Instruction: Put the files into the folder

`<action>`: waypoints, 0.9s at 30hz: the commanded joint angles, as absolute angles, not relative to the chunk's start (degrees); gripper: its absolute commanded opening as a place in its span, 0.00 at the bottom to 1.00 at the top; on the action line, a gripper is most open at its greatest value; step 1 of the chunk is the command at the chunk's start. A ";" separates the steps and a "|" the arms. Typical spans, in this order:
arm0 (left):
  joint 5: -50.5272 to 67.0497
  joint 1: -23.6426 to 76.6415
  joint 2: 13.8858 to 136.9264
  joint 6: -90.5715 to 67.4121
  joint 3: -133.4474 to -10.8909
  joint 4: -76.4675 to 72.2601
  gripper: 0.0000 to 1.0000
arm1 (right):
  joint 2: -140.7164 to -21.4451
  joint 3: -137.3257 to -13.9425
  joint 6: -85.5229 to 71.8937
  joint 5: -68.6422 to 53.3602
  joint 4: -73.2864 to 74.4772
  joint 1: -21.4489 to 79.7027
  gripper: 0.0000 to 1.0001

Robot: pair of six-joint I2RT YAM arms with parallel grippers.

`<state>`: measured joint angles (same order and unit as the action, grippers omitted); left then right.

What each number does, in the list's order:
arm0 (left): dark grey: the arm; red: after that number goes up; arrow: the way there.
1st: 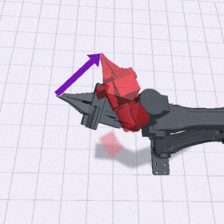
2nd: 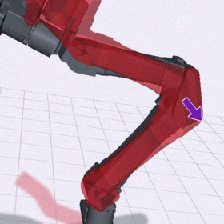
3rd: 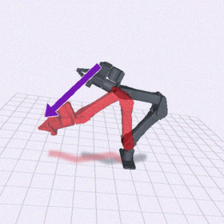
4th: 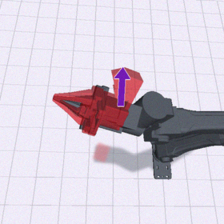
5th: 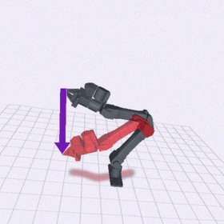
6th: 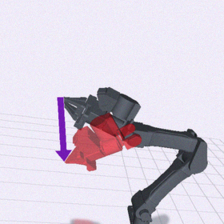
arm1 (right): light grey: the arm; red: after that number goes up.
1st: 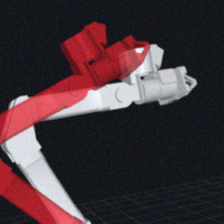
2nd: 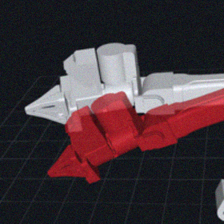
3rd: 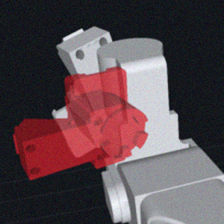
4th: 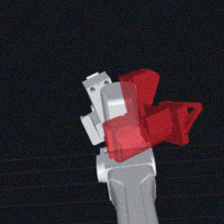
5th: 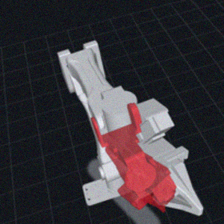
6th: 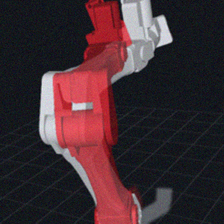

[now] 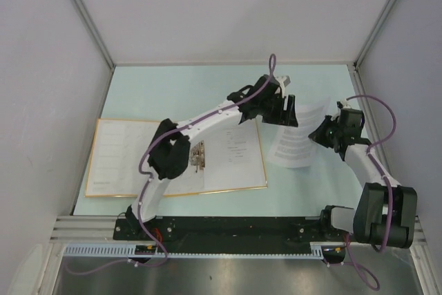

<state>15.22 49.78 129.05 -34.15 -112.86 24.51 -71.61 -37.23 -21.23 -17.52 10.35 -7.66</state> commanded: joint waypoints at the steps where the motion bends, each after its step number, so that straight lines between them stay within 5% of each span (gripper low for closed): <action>1: 18.37 48.43 117.17 -32.44 -110.93 23.82 0.74 | -67.86 -42.88 -19.25 -16.78 12.82 -5.28 0.00; 16: 0.71 36.48 79.21 -21.80 -73.58 35.32 0.72 | -62.40 -61.95 -20.47 -19.33 15.48 29.61 0.00; 27: -4.30 35.33 74.97 -26.53 -65.75 36.13 0.67 | -63.28 -46.69 -28.20 -32.69 5.20 23.04 0.00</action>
